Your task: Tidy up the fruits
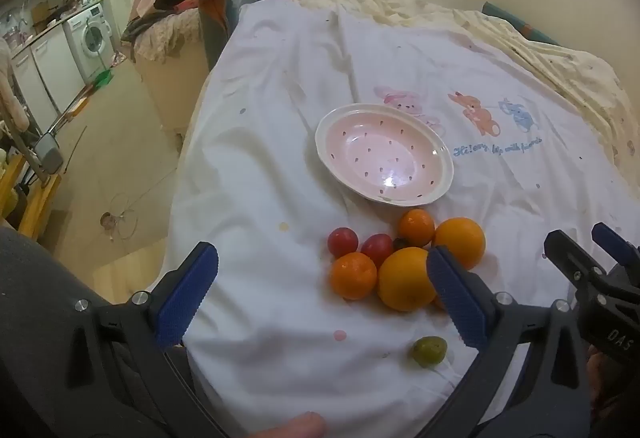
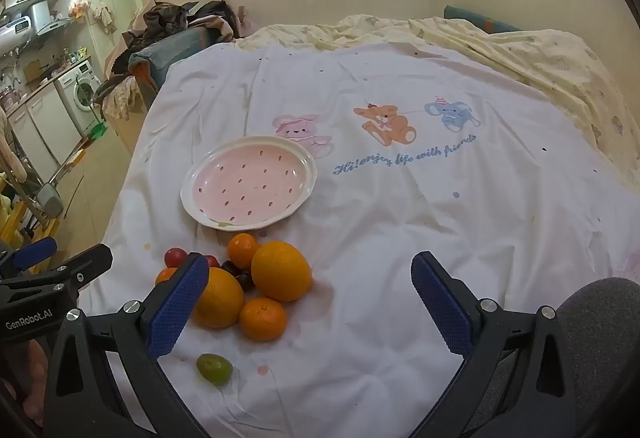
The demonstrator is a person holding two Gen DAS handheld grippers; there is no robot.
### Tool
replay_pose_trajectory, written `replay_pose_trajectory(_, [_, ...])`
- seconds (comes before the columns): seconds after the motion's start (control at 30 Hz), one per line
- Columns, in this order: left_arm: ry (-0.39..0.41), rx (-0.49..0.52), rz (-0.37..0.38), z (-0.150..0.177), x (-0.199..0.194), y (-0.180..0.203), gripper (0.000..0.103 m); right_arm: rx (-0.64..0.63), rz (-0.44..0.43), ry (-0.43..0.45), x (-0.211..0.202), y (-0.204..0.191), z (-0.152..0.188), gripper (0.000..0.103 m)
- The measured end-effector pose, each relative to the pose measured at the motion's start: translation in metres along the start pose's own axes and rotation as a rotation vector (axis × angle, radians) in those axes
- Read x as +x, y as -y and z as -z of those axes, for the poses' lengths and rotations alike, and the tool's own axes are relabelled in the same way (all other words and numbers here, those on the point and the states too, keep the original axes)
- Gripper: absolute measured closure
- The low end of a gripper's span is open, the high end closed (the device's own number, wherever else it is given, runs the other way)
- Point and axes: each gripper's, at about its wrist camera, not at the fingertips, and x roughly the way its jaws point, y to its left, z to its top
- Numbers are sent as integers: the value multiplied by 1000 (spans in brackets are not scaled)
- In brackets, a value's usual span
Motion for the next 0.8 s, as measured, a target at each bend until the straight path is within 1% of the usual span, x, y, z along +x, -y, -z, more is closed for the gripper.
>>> replay_pose_trajectory(0.03, [2,8,-14,0,0,2,0,0,-1,0,0,0,0,0])
replay_pose_trajectory(0.8, [0,5,-15,1,3,-2,0,-5,2,4,-1,-1,1,0])
